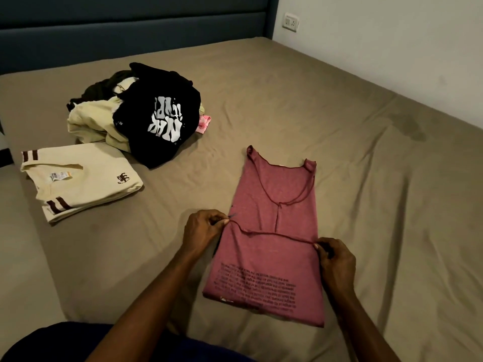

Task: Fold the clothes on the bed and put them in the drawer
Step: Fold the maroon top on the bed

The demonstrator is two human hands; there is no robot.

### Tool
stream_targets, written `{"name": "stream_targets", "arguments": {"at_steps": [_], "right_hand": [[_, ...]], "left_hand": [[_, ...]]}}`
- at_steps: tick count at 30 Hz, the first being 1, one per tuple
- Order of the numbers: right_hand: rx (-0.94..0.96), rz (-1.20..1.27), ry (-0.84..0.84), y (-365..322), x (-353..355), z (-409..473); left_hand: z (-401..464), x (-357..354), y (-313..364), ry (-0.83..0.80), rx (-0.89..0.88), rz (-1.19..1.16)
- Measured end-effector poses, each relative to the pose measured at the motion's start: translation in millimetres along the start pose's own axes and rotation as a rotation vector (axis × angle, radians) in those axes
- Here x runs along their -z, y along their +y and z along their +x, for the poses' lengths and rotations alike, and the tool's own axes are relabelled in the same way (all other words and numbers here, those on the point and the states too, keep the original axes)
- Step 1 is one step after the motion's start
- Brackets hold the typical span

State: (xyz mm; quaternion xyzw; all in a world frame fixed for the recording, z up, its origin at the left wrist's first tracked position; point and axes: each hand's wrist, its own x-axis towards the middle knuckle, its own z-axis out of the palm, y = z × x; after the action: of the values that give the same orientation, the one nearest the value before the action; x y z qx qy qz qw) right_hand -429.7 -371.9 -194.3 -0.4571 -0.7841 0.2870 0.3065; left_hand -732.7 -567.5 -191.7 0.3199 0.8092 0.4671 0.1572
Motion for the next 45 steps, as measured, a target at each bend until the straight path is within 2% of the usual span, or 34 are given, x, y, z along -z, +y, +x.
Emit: {"name": "stream_targets", "arguments": {"at_steps": [3, 5, 8, 12, 14, 17, 22, 25, 27, 31, 33, 35, 38, 39, 41, 43, 45], "right_hand": [[0.058, -0.234, 0.060, 4.8, 7.7, -6.9], [0.180, -0.352, 0.028, 12.9, 16.4, -17.9], [0.324, -0.359, -0.074, 32.3, 30.5, -37.2], [0.394, -0.265, -0.267, 35.2, 43.5, -43.3], [0.458, -0.275, -0.322, 33.5, 44.1, -40.3], [0.552, -0.299, -0.339, 34.8, 39.2, -35.3], [0.579, -0.326, -0.332, 38.0, 35.8, -34.2], [0.581, -0.340, -0.347, 35.3, 36.3, -36.3], [0.583, -0.355, -0.363, 34.5, 36.3, -37.7], [0.576, -0.329, -0.397, 29.8, 38.6, -33.6], [0.558, -0.209, -0.453, 19.2, 43.5, -34.2], [0.524, -0.032, -0.482, 1.9, 50.2, -33.4], [0.168, 0.225, -0.548, -27.7, 66.1, -6.3], [0.028, 0.327, -0.537, -35.4, 69.3, 12.9], [-0.063, 0.431, -0.393, -52.8, 68.2, 56.9], [-0.146, 0.507, -0.280, -68.4, 54.7, 113.9], [-0.295, 0.644, -0.276, -75.5, 30.2, 173.1]], "left_hand": [[-13.6, 10.9, -12.3, 0.020, -0.044, -0.056], [-29.4, 19.4, -21.9, -0.008, -0.174, 0.010], [-43.5, 25.2, -27.1, -0.098, -0.427, 0.287], [-43.8, 34.8, -30.8, -0.255, -0.632, 0.466], [-47.5, 40.9, -39.2, -0.314, -0.677, 0.498], [-56.9, 43.1, -44.6, -0.356, -0.615, 0.498], [-63.9, 33.5, -44.9, -0.258, -0.837, 0.634], [-64.7, 29.1, -45.2, -0.232, -0.893, 0.705], [-67.2, 27.3, -41.9, -0.265, -0.852, 0.752], [-60.4, 26.1, -36.4, -0.345, -0.803, 0.663], [-58.3, 22.6, -29.1, -0.346, -0.758, 0.441], [-65.1, 20.6, -11.8, -0.332, -0.519, 0.085], [-56.1, 26.9, 35.1, -0.377, -0.207, -0.302], [-42.8, 29.3, 53.9, -0.403, -0.145, -0.352], [-4.3, 33.7, 90.3, -0.388, -0.062, -0.367], [47.0, 30.1, 124.2, -0.288, 0.026, -0.393], [101.0, 16.1, 146.3, -0.216, 0.126, -0.455]]}}
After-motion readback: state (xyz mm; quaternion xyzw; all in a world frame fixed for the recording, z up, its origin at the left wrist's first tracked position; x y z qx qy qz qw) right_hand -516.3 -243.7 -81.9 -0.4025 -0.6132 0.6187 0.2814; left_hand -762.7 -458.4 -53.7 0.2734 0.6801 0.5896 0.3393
